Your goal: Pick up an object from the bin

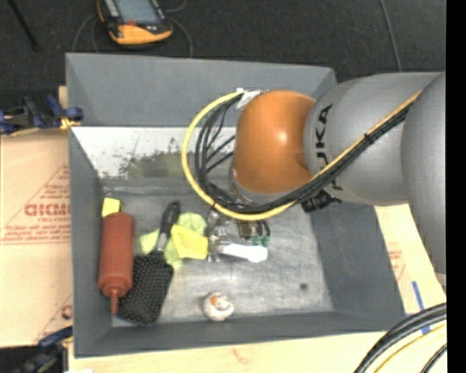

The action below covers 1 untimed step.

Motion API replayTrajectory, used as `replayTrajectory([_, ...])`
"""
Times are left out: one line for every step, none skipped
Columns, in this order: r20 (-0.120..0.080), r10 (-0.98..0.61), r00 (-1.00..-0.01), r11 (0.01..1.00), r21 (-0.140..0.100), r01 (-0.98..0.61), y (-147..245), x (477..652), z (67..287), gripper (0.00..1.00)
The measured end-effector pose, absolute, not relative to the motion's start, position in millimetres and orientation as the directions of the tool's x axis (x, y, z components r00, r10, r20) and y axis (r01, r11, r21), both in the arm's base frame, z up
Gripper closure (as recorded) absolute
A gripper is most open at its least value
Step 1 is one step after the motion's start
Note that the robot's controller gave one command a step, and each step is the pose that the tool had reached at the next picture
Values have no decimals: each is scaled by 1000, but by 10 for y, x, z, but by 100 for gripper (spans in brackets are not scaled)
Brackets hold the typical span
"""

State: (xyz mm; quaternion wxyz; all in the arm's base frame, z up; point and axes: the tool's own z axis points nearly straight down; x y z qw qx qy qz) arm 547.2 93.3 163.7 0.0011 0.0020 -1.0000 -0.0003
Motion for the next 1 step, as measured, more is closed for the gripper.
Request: replayTrajectory([-13, -15, -1000, 1000, 1, -15, 893, 5530, 2036, 100])
